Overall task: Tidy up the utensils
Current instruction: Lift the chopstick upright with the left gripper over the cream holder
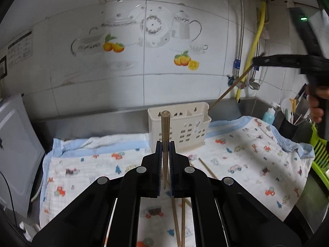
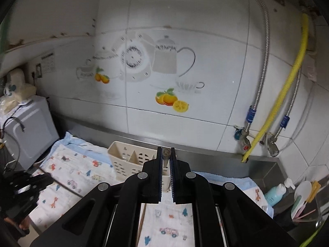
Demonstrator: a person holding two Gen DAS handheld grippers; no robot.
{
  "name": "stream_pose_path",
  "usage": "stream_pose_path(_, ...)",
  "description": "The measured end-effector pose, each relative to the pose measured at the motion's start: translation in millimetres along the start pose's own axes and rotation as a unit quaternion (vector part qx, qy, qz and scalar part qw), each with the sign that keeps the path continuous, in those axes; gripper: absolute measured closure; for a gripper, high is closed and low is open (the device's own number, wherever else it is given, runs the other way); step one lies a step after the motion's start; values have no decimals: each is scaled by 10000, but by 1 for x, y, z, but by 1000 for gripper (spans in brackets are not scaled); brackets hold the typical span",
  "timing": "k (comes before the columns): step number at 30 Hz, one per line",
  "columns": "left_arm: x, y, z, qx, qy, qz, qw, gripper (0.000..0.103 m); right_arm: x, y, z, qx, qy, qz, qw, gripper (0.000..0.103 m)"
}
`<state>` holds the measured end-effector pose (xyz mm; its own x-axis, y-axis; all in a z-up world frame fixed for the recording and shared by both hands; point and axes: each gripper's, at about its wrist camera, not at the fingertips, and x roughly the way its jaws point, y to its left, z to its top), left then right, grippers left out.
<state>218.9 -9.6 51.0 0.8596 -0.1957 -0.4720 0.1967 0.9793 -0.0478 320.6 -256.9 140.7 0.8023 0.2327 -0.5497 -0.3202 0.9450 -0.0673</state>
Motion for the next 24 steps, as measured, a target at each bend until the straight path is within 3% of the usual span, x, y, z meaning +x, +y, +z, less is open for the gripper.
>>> stream_pose_path(5,3,-13,23,191,-207,-65,9996,98,49,-1,3,39,425,6,9991,97)
stream_pose_path(12,9,-31,71,379,-607,-86,9974,98,77,0,-4,45,615,73,9981,96)
stream_pose_path(18,14,-44,113,589,-1034,108,9928,98,79,-2,-6,40,516,135,9986,94)
stream_pose_path(22,23,-46,132,649,-1212,351,9899,98,70,-5,-4,26,354,123,9993,81)
stream_pose_path(24,33,-43,139,593,-1196,370,9904,98,65,-6,-3,-18,266,69,9996,79)
